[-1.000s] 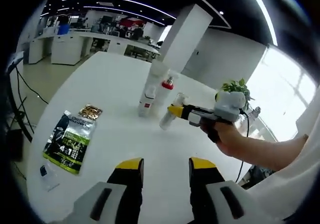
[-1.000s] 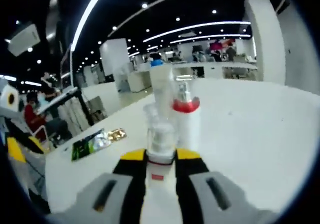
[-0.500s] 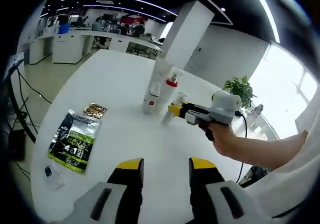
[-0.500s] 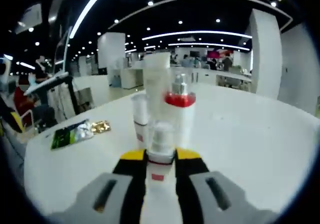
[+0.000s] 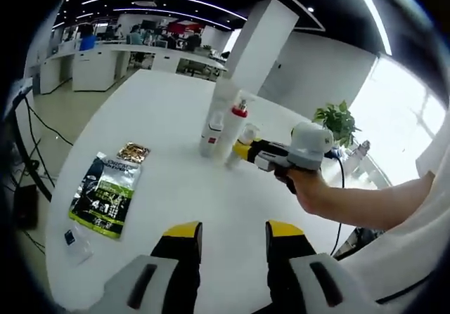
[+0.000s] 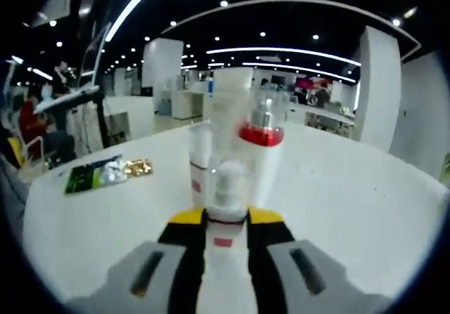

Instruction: Arrange the skincare products in the storage area until every visible bottle or jar stands upright without overlapping.

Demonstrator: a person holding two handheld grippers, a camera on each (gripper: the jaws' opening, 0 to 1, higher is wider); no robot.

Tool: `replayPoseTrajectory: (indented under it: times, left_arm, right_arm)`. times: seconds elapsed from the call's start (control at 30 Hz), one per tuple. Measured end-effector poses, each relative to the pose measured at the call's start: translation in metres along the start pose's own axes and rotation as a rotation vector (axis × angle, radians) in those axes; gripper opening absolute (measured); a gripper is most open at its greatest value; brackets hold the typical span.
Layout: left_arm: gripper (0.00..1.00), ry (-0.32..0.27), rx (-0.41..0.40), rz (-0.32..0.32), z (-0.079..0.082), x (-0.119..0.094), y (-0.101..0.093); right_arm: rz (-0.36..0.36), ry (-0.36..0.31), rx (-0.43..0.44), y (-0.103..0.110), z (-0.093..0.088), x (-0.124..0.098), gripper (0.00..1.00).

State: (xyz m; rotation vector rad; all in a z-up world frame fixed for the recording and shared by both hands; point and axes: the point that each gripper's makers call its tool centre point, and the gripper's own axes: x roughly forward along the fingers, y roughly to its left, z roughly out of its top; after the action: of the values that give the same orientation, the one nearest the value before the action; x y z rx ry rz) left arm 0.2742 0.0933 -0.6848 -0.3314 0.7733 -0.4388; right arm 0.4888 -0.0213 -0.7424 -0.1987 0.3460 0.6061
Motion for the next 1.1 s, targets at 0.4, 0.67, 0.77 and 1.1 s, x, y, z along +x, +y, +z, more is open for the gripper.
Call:
replayPoseTrajectory:
  times: [0.4,0.67,0.77,1.1]
  left_arm:
    - [0.37,-0.011,0.008,0.006,0.001,-0.003,0.001]
    - [0.37,-0.008,-0.002,0.0,-0.006,0.0,0.001]
    - [0.37,-0.007,-0.008,0.003,-0.006,0.0,0.004]
    - [0.36,0.001,-0.004,-0.006,-0.006,0.006,0.002]
  right_arm:
    - [0.042,0.029,0.05,0.003,-0.01,-0.007,0.32]
    - [0.09,0.084,0.08,-0.001,-0.032,-0.019,0.38]
    - [0.107,0.089,0.092,-0.004,-0.038,-0.024,0.4]
    - [0.169,0.106,0.031,-0.001,-0.047,-0.035,0.36]
